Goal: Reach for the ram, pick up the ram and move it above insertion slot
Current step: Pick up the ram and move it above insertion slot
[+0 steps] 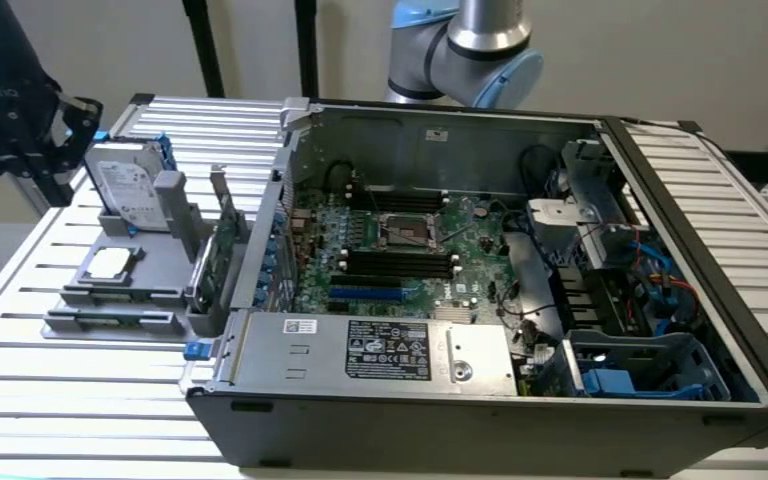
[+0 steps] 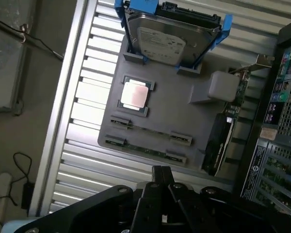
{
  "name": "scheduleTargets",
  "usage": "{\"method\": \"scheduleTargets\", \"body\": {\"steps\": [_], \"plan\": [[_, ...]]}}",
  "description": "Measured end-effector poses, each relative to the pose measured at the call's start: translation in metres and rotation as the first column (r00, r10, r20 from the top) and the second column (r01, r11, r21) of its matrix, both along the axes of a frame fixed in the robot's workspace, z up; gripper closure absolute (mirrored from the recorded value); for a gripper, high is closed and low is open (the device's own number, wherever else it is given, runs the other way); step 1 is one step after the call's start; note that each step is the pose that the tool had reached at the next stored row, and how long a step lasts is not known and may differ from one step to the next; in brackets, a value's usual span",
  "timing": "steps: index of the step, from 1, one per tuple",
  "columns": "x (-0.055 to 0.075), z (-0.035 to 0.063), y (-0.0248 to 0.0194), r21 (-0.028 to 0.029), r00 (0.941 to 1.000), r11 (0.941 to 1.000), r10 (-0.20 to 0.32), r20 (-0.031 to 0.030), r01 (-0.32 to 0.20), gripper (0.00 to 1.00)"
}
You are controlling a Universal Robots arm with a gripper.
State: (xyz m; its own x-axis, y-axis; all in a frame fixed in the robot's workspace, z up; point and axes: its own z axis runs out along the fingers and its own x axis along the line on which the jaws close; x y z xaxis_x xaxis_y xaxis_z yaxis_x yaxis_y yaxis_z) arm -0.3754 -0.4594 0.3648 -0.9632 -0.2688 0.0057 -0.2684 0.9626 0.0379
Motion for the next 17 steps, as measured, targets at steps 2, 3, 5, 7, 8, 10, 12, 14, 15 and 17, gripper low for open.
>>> {"method": "scheduleTargets", "body": {"steps": [2,3,5,7,8,10,12,14,15,17], "plan": [[0.0,-0.0004,0.0,-0.0002,0.9993,0.9993,0.037,-0.0002,-0.037,0.89],[0.0,-0.0009,0.0,-0.0003,0.9985,0.9985,0.055,-0.0003,-0.055,0.89],[0.0,-0.002,0.0,-0.0002,0.996,0.996,0.09,-0.0003,-0.09,0.89],[0.0,-0.003,0.0,-0.0002,0.9919,0.9919,0.127,-0.0002,-0.127,0.89],[0.0,-0.0034,0.0,-0.0002,0.9894,0.9894,0.145,-0.0003,-0.145,0.89],[0.0,-0.0042,0.0,-0.0002,0.9836,0.9836,0.18,-0.0002,-0.18,0.89],[0.0,-0.0053,0.0,-0.0001,0.9765,0.9765,0.216,-0.0002,-0.216,0.89],[0.0,-0.0066,0.0,-0.0001,0.9678,0.9678,0.252,-0.0002,-0.252,0.89],[0.0,-0.0073,0.0,-0.0001,0.9631,0.9631,0.269,0.0,-0.269,0.89],[0.0,-0.0086,0.0,-0.0001,0.9526,0.9526,0.304,-0.0002,-0.304,0.89]]}}
